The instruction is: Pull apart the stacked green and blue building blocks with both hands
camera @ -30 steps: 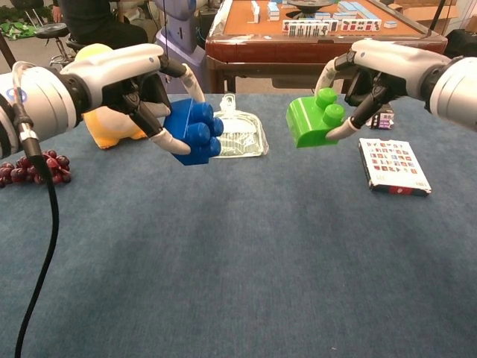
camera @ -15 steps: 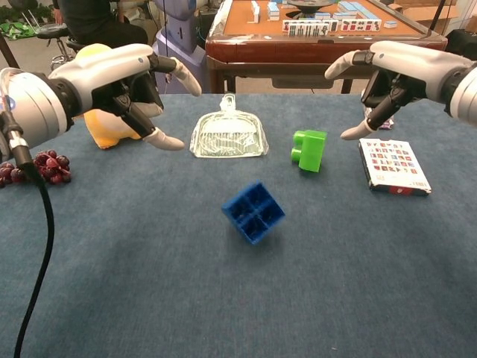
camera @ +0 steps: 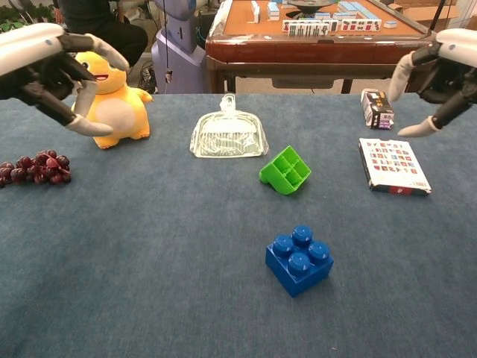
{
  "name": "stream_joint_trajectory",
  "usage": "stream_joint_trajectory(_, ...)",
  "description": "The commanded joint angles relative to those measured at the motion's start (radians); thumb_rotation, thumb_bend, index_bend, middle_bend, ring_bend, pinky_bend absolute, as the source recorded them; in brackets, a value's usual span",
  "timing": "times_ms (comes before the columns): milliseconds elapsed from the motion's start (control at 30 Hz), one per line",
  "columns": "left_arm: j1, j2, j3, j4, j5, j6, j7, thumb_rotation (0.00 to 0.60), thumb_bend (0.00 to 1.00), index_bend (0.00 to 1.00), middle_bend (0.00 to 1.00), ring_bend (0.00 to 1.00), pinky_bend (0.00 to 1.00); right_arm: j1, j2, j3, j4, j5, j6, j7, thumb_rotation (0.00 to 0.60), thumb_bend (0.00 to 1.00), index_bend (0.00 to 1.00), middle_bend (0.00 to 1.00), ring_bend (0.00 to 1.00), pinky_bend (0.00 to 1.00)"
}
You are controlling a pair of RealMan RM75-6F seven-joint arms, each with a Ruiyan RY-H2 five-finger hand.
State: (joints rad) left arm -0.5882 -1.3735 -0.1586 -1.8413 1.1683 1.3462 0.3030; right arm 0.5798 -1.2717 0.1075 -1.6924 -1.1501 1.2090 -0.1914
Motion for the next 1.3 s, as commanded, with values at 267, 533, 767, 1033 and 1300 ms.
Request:
stream_joint_trajectory(267,0.236,0.168,0.121,0.083,0.226,0.193,-0.358,0.6,0.05,0.15,0.26,0.34,0.55,-0.159,0.139,-0.067,0.011,-0.109,0.097,0.154,0.6,0.0,0.47,0.48,0.33,0.42)
stream_joint_trajectory(533,0.364,0.27,0.243,0.173,0.281,0.2,-0.412,0.6,0.09,0.17,0.26,0.33,0.53,-0.264,0.212,-0.122,0.045,-0.193,0.142,0.27,0.6,0.0,0.47,0.46,0.3,0.31)
stream_joint_trajectory(767,0.444,0.32,0.294,0.204,0.268,0.179,-0.435,0.6,0.1,0.18,0.26,0.33,0.53,-0.359,0.221,-0.145,0.081,-0.226,0.22,0.291,0.6,0.0,0.47,0.46,0.3,0.32)
stream_joint_trajectory(1033,0.515,0.314,0.285,0.241,0.251,0.207,-0.45,0.6,0.1,0.19,0.26,0.33,0.53,-0.428,0.234,-0.141,0.085,-0.243,0.277,0.299,0.6,0.0,0.47,0.46,0.3,0.32)
stream_joint_trajectory(1300,0.524,0.299,0.254,0.264,0.247,0.177,-0.443,0.6,0.1,0.19,0.26,0.33,0.53,-0.451,0.236,-0.121,0.091,-0.241,0.266,0.317,0.6,0.0,0.47,0.46,0.3,0.32)
